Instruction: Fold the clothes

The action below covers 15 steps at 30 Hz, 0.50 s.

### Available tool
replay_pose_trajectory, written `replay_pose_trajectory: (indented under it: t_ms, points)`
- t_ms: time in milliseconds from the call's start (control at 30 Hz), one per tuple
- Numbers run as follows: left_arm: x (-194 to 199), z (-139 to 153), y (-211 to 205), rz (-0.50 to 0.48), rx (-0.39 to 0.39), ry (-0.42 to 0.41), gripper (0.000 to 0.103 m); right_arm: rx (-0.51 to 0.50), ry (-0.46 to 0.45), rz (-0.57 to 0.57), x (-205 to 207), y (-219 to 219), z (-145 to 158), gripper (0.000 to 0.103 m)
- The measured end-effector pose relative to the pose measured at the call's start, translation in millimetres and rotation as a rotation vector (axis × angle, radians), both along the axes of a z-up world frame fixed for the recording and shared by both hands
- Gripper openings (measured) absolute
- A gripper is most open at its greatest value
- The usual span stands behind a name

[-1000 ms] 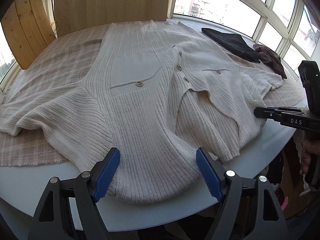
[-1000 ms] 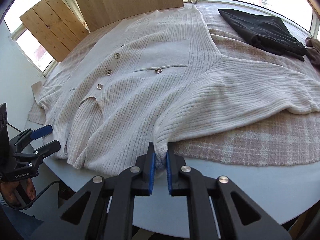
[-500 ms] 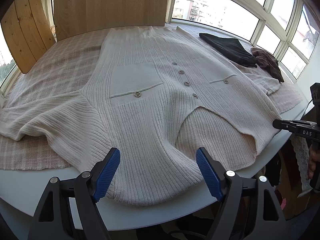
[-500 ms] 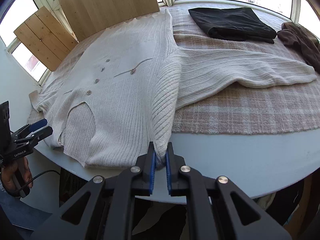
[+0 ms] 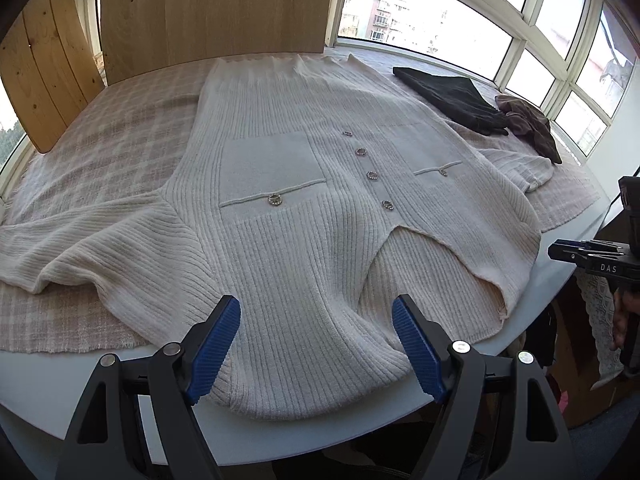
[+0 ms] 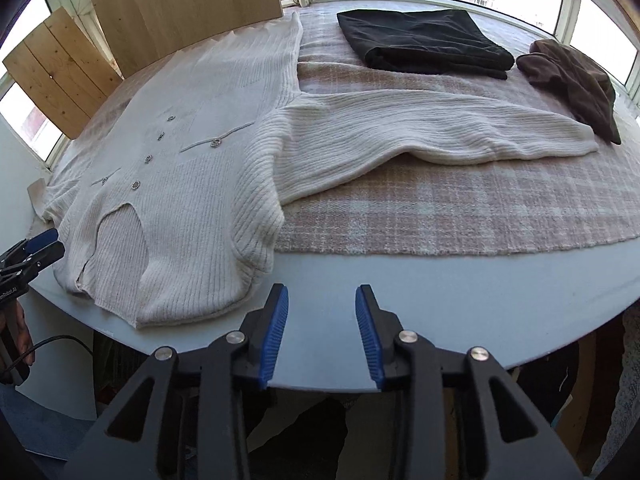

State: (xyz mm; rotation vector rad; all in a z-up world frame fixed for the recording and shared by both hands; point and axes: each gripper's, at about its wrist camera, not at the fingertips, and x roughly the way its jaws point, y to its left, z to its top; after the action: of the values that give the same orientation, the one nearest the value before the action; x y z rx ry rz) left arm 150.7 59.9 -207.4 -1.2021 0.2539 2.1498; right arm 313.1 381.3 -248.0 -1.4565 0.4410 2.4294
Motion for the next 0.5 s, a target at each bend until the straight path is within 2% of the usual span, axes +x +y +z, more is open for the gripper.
replay_pose_trajectory:
  t_ms: [67,133,267,333,400,500]
  points:
    - [-1.8,9.5,13.2,-0.018,0.02,0.022,0.077,0.052,0.004,-0.069,12.3,33.3,7.6,0.038]
    - [-0.9,16.8,37.3,-0.038,0.002,0.047,0.077,0.09,-0.015,-0.135,23.9,80.5,6.3,0.038]
    - [14.1,35.0,88.9,-0.024,0.021,0.108,0.077,0.087,0.005,-0.26,34.6,195.2,-5.6,0.038]
    - [24.4,34.5,120.6,0.005,0.015,0.1,0.077,0.07,0.027,-0.304,35.2,250.6,-10.9,0.038]
    - [35.4,28.4,151.4,0.024,0.046,0.063,0.077,0.046,0.068,-0.344,36.2,297.5,-10.7,0.038]
    - [55.8,10.8,197.4,0.009,0.05,0.024,0.077,-0.012,0.137,-0.415,39.7,356.6,-5.8,0.038]
